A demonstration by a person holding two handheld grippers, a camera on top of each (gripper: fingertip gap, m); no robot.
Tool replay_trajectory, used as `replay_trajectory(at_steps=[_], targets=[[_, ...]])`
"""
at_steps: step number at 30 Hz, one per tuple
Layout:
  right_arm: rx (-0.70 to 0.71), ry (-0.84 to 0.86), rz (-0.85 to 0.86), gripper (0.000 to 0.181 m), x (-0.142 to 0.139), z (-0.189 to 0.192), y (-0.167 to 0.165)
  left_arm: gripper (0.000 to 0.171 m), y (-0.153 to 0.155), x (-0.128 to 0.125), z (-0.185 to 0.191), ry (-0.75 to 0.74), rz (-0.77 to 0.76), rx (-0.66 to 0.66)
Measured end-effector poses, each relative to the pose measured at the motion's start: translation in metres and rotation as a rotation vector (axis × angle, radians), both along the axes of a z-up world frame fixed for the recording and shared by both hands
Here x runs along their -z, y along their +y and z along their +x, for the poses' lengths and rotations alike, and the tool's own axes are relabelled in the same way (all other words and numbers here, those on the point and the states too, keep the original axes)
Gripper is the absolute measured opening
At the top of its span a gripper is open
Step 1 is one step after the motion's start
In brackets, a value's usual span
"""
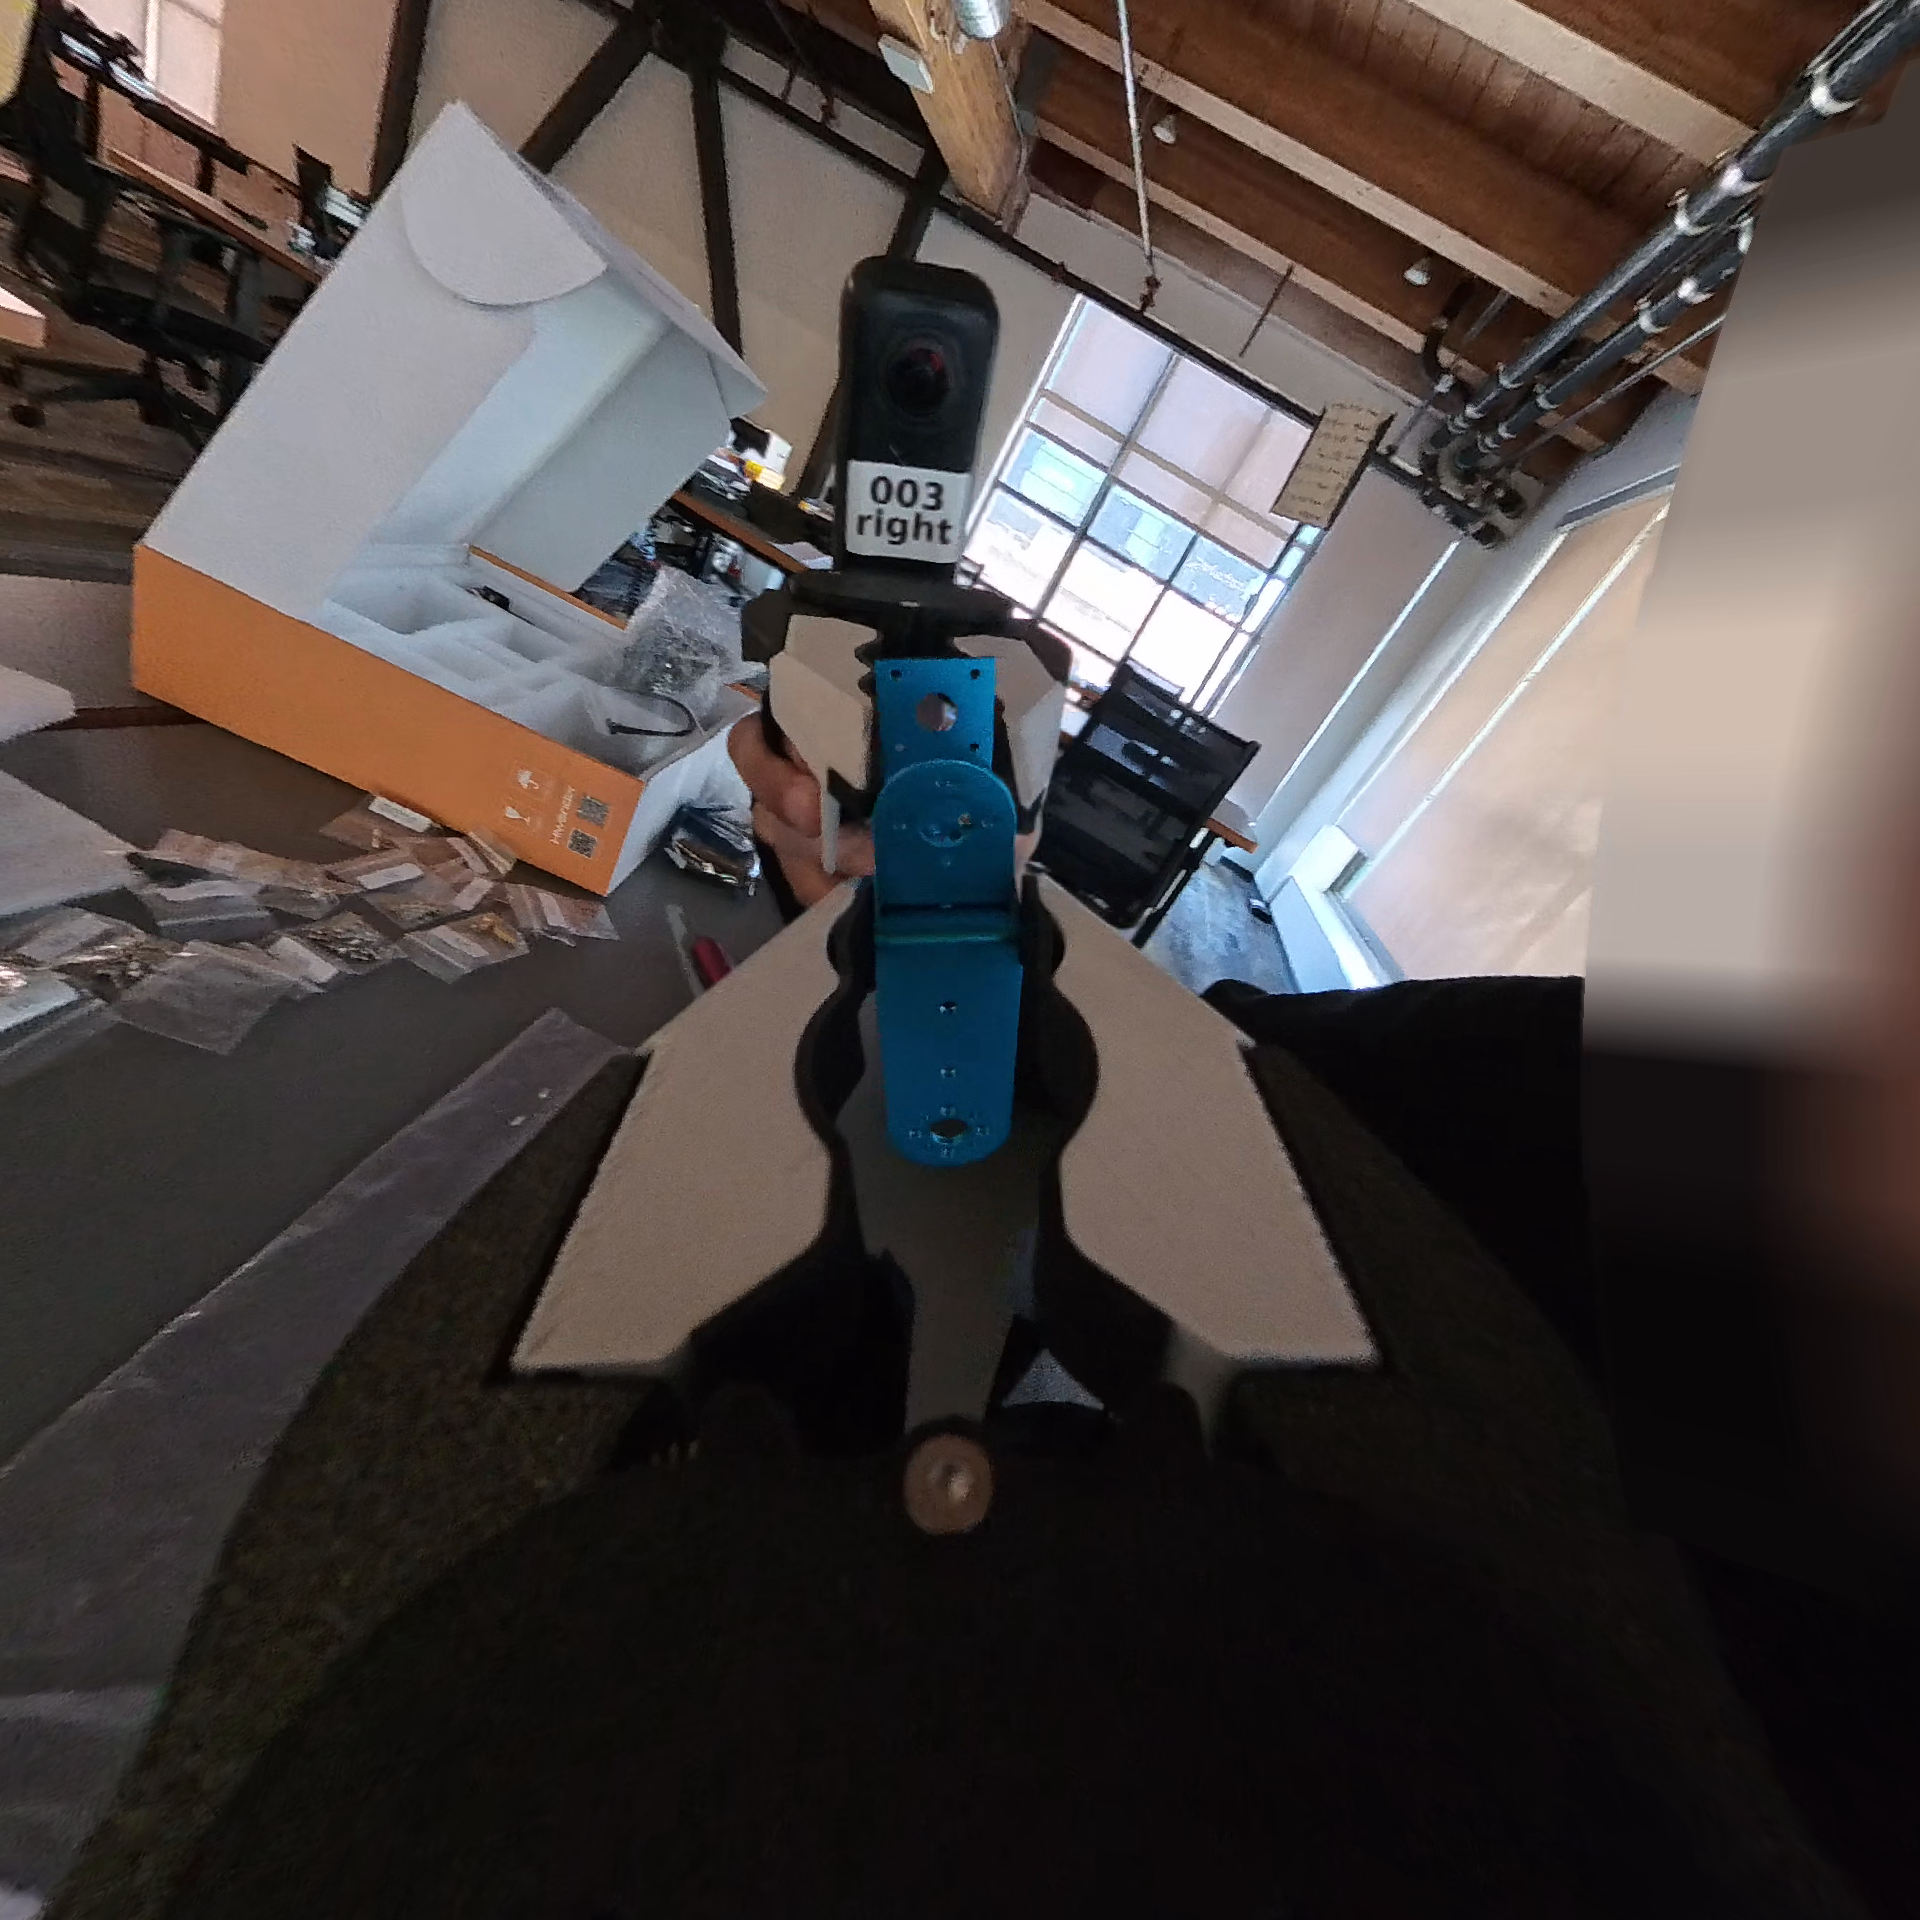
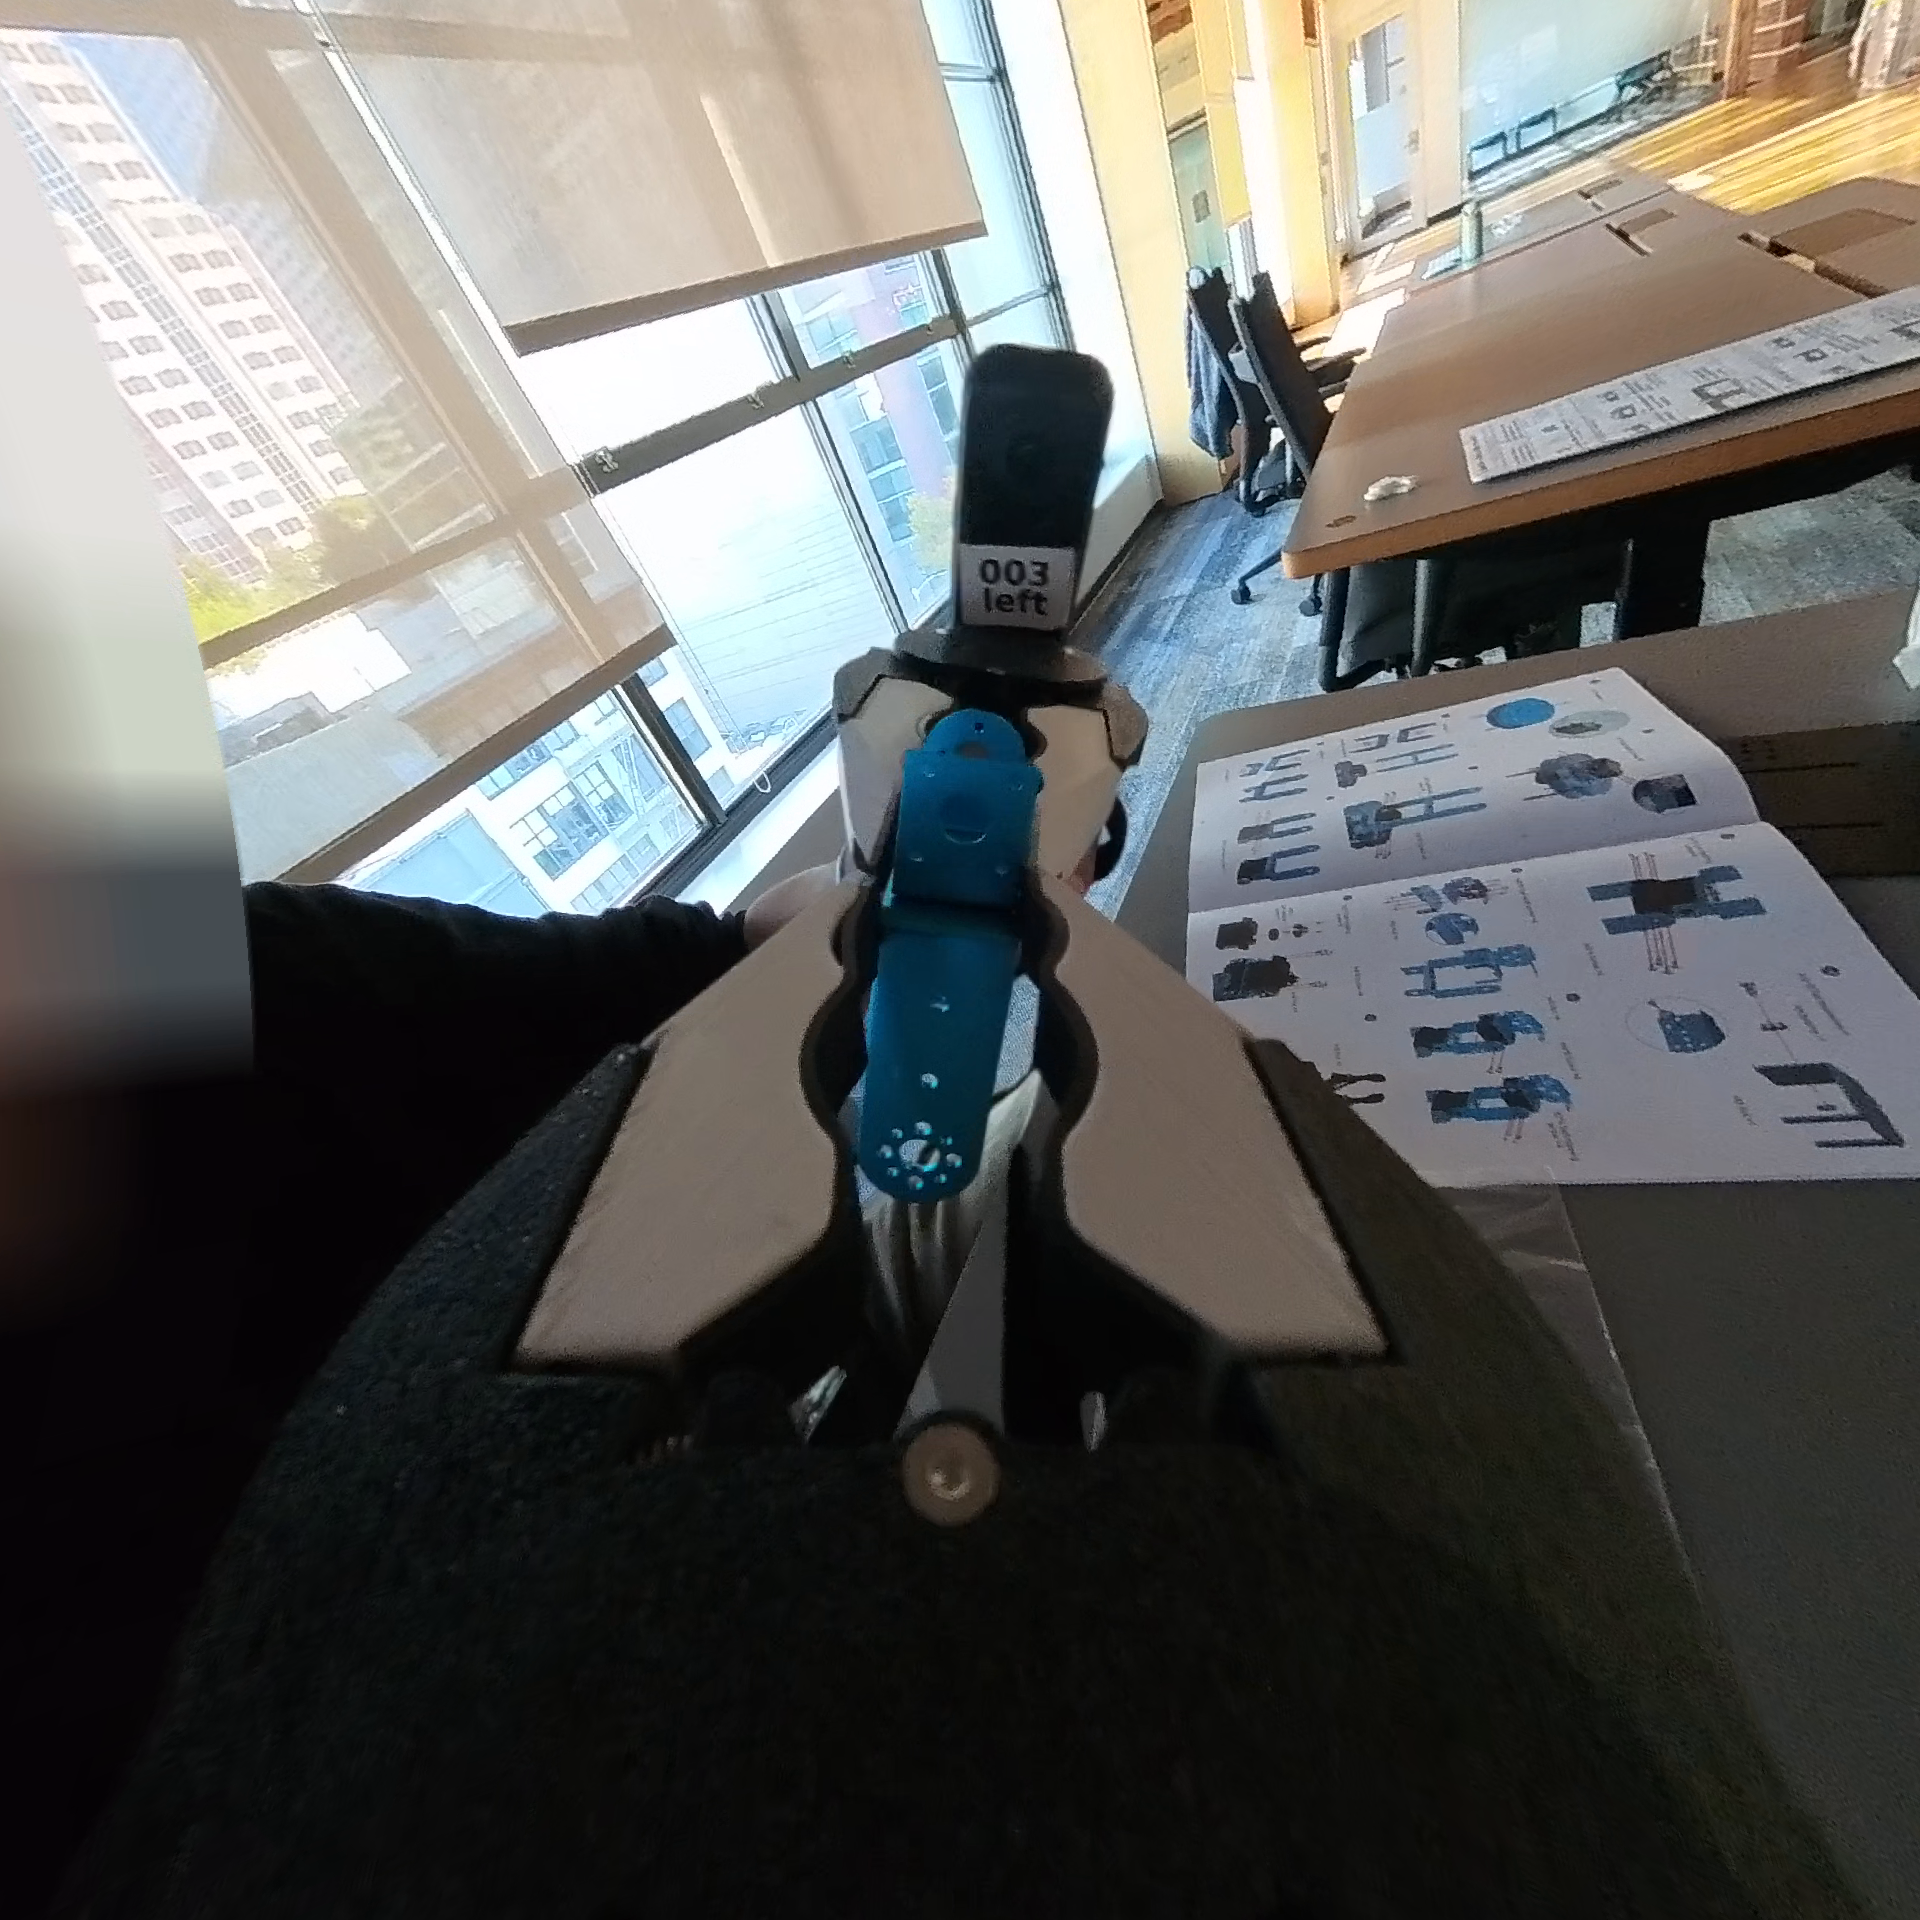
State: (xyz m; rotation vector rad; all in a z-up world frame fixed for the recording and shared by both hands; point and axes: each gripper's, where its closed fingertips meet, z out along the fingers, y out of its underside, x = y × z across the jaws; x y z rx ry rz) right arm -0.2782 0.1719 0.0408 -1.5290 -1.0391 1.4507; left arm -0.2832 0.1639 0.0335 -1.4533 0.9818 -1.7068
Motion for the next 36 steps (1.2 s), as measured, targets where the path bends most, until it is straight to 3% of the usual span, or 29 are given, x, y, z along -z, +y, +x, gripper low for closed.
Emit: replay_trajectory(at_steps=[8, 11, 15, 18, 24, 29, 36], targets=[[0.011, -0.011, 0.075, 0.026, 0.004, 0.004, 0.002, 0.027, 0.006, 0.009, 0.003, 0.076, 0.175, -0.125], [0.004, -0.037, 0.192, 0.026, 0.012, 0.004, 0.001, 0.026, 0.006, 0.014, 0.002, 0.097, 0.289, -0.174], [0.024, -0.155, 0.223, 0.027, 0.047, 0.005, 0.01, 0.026, 0.014, 0.044, -0.001, 0.176, 0.413, -0.211], [0.039, -0.216, 0.158, 0.038, 0.074, 0.012, 0.023, 0.026, 0.03, 0.077, -0.006, 0.23, 0.396, -0.235], [0.118, -0.495, 0.06, 0.037, 0.153, 0.053, 0.043, 0.026, 0.05, 0.153, -0.01, 0.382, 0.372, -0.269], [0.055, -0.566, 0.027, 0.061, 0.186, 0.046, 0.037, 0.026, 0.045, 0.178, 0.007, 0.444, 0.4, -0.206], [-0.044, -0.671, 0.13, 0.056, 0.212, 0.029, 0.028, 0.026, 0.034, 0.194, 0.008, 0.514, 0.463, -0.12]])
